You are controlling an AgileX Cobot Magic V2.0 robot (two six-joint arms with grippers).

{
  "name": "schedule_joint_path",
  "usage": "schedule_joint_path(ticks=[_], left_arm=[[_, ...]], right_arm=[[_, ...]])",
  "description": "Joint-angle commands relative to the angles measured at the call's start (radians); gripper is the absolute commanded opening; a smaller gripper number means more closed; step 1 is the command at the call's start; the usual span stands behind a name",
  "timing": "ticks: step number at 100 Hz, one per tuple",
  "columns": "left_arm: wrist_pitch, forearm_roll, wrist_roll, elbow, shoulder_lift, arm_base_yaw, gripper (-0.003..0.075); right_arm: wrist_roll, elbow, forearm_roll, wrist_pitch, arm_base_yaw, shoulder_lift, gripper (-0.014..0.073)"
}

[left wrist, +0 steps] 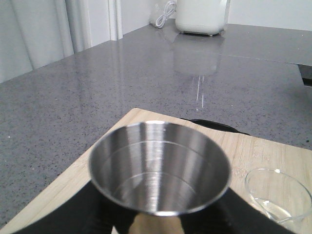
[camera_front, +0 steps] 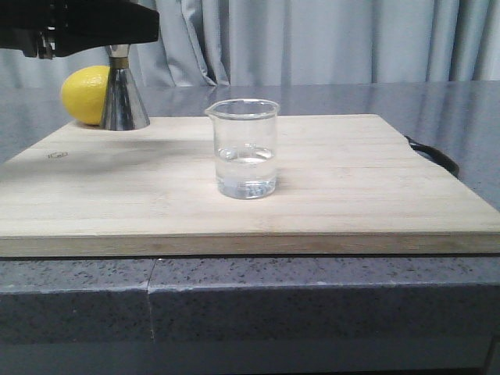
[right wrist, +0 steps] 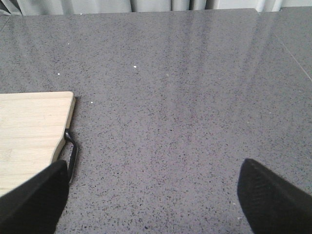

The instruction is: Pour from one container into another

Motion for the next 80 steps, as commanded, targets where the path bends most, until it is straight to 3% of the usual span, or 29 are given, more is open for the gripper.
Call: schedule_joint_path(ticks=[1,12,27,41,57,80], left_arm=[[0.099,-0.096,-0.013,-0.026,-0.057,-0.012,0.0291],[0.099,-0.096,-0.017,-0.026,-0.063,-0.012,0.0291],[0.099,-0.096,-0.017,-0.026,-0.063,-0.012,0.0291],[0.099,-0.096,-0.017,-0.026,-0.063,-0.012,0.0291],[0.095,-0.096,-0.017,-0.026,-0.063,-0.012,0.0291],[0.091,-0.096,-0.017,-0.026,-0.063,-0.012,0.0291]], right_arm=[[-0.009,-0.035,0.004,-0.072,-0.008,0.013,0.0637],[-0.08,-0.035,0.078,-0.089,-0.008,0.015,0.0637],[-0.267,-0.035,0.307,-0.099,-0.008,0.038,0.0637],[-0.388,-0.035,0.443,-0.095,-0.006,0.084,0.0637],[-0.408,-0.036,0.449,-0.091,0.056,0.137,0.0637],[-0.41,-0.138,0.355,0.03,0.266,0.243,0.0637]])
